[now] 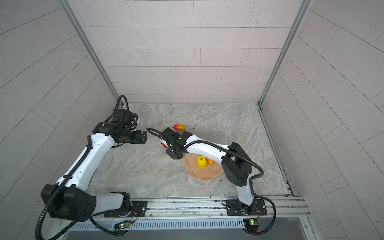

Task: Place and organize the fake fruits in the fruit bowl
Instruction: 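Place the avocado into the bowl beside the lemon and release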

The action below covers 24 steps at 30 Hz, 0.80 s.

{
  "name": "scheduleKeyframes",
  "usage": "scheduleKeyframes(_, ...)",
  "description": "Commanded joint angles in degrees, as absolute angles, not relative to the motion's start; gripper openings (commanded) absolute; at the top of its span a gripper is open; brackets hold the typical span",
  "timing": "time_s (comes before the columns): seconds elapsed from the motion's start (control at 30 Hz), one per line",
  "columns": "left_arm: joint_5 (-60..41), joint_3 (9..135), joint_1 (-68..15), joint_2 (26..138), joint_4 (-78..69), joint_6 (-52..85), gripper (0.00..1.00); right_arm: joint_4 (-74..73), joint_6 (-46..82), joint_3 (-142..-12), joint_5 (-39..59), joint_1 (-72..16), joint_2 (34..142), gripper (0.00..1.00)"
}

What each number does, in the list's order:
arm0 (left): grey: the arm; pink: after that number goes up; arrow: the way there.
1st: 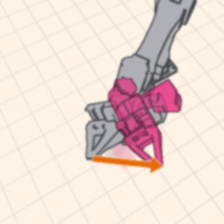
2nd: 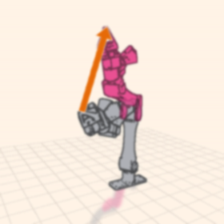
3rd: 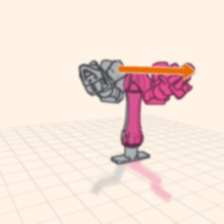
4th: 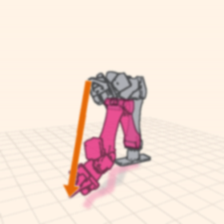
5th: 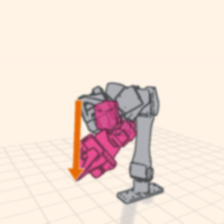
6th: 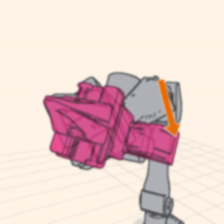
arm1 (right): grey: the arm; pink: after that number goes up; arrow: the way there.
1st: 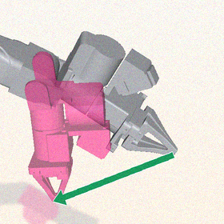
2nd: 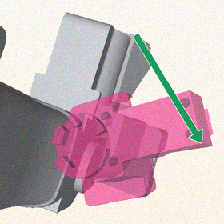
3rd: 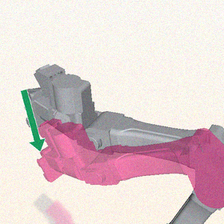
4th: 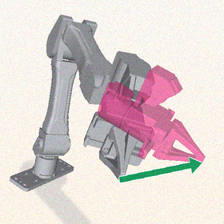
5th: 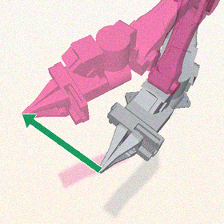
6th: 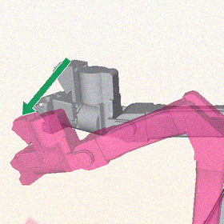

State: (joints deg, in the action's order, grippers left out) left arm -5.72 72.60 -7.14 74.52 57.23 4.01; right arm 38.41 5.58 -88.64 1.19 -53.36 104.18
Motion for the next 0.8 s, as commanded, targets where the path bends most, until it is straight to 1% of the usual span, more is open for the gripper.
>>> scheduleKeyframes(0.0,-5.3,72.2,-6.8,73.3,57.5,3.3,1.0,40.2,7.6,-84.9,-2.9,-53.4,97.1,0.2)
scheduleKeyframes(0.13,-5.5,72.2,-6.8,73.2,57.5,3.4,1.0,40.2,11.8,-77.7,-6.3,-52.9,91.7,0.2)
scheduleKeyframes(0.27,-5.8,72.3,-6.8,73.1,57.5,3.4,1.0,38.8,15.3,-71.5,-6.6,-52.9,88.9,0.2)
scheduleKeyframes(0.43,-6.0,72.2,-6.8,73.0,57.5,3.4,1.0,36.1,19.1,-66.3,-6.8,-53.2,89.1,0.19)
scheduleKeyframes(0.57,-6.0,72.3,-6.9,73.0,57.5,3.4,1.0,34.7,20.5,-64.7,-7.3,-53.4,90.2,0.2)
scheduleKeyframes(0.77,-5.9,72.2,-6.8,72.8,57.4,3.4,1.0,34.1,20.4,-64.6,-7.5,-53.4,92.0,0.29)
